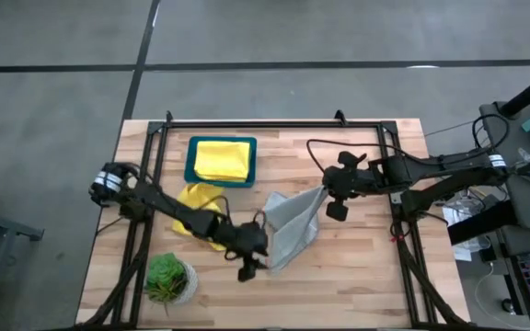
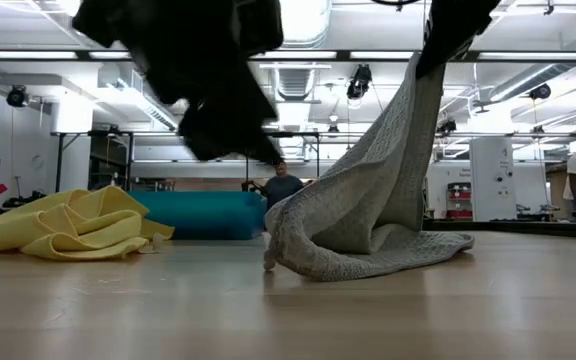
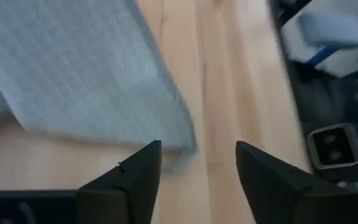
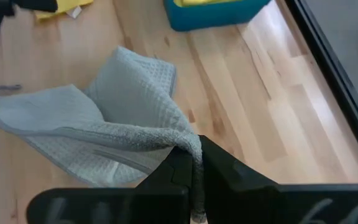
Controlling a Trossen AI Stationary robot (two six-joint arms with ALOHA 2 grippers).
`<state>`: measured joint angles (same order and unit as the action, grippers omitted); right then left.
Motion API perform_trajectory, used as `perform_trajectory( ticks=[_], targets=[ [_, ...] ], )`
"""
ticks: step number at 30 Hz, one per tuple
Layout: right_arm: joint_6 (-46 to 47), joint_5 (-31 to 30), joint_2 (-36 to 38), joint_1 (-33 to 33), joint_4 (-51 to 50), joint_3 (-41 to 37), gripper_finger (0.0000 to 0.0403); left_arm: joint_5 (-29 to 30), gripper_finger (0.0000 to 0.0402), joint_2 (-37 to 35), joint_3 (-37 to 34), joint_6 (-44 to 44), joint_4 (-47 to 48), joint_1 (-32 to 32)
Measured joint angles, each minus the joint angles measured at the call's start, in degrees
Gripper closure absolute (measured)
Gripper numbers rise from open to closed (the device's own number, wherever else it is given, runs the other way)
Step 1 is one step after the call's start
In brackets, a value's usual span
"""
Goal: Fold microfiber towels
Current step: Fold the gray microfiber towel
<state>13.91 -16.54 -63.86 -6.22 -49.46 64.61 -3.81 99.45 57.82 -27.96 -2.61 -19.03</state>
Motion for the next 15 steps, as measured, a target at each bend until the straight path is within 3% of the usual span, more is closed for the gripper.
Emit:
perform_trajectory(
  ticks=[5, 11, 15],
  targets=[
    [-1.3, 0.2, 0.0, 0.0, 0.3, 0.3, 0.0394, 6.7, 0.0199, 5.6, 1.1, -1.5, -5.0, -3.0],
    [-1.9, 0.3, 0.0, 0.0, 0.4, -0.7, 0.0394, 6.5, 0.0199, 10.7, 1.9, -9.7, -6.4, -3.2],
    [-2.0, 0.7, 0.0, 0.0, 0.0, -1.2, 0.0394, 4.3, 0.0203, 12.6, 2.4, -10.7, -9.6, -3.9]
  ],
)
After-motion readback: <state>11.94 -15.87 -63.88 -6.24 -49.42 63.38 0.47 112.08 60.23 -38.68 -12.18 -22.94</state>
